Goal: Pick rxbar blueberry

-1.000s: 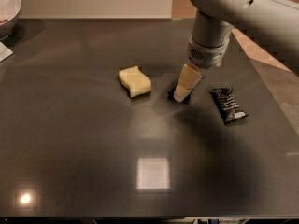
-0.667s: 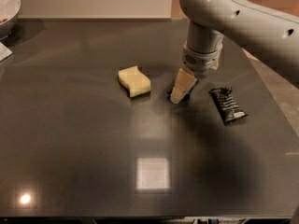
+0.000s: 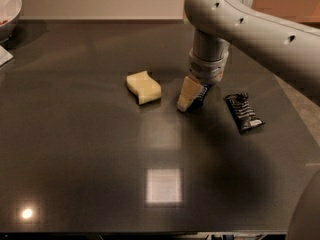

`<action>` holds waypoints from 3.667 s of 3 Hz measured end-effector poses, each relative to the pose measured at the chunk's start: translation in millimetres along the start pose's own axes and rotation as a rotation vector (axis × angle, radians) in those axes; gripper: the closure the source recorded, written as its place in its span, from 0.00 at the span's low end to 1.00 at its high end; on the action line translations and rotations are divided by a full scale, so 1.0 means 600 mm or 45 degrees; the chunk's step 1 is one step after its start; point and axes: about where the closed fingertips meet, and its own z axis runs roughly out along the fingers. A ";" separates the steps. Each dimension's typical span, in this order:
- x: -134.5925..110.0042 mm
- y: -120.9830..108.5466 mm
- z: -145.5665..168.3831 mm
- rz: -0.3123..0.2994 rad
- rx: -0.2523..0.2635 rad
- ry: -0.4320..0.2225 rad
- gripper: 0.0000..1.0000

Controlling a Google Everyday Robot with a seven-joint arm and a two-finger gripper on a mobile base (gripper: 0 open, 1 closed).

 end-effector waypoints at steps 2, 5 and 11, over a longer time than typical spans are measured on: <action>-0.011 -0.003 -0.004 0.011 -0.065 -0.040 0.63; -0.021 0.004 -0.056 -0.017 -0.186 -0.144 1.00; -0.048 0.012 -0.280 -0.208 -0.188 -0.431 1.00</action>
Offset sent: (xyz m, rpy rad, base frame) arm 0.0092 0.0020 0.0097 0.1726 0.0336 -0.0089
